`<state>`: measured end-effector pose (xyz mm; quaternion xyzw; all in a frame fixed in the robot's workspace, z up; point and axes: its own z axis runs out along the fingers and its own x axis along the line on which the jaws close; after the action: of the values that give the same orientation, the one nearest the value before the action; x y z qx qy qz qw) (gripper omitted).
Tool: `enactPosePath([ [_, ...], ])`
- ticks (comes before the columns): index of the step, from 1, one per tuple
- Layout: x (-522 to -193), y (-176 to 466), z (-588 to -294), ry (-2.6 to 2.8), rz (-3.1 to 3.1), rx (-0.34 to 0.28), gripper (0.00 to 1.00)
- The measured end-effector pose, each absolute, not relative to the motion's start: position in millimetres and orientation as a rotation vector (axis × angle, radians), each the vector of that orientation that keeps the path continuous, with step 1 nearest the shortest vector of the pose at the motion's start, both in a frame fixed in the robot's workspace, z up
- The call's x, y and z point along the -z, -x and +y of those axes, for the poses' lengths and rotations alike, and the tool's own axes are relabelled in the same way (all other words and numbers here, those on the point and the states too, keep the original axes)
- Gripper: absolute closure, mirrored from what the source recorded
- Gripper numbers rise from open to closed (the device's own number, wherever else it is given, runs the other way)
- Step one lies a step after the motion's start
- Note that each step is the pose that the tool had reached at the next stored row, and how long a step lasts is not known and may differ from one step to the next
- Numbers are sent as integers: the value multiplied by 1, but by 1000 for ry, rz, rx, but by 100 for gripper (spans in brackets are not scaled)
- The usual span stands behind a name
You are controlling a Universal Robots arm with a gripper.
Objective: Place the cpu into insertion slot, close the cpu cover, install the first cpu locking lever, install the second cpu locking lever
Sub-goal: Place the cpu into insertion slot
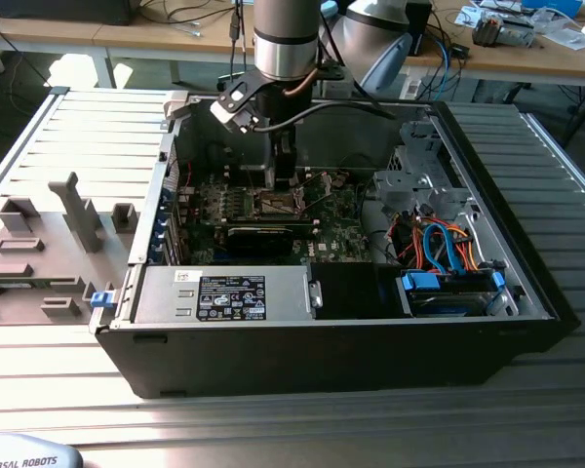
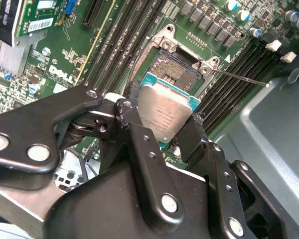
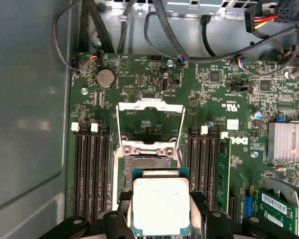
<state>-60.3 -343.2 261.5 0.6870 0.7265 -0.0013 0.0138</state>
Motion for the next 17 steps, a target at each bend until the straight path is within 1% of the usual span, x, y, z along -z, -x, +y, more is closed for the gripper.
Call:
enactPosePath([
  [14, -260, 60, -343, -2137, 2265, 4, 46],
  [17, -255, 60, -343, -2137, 2265, 4, 46],
])
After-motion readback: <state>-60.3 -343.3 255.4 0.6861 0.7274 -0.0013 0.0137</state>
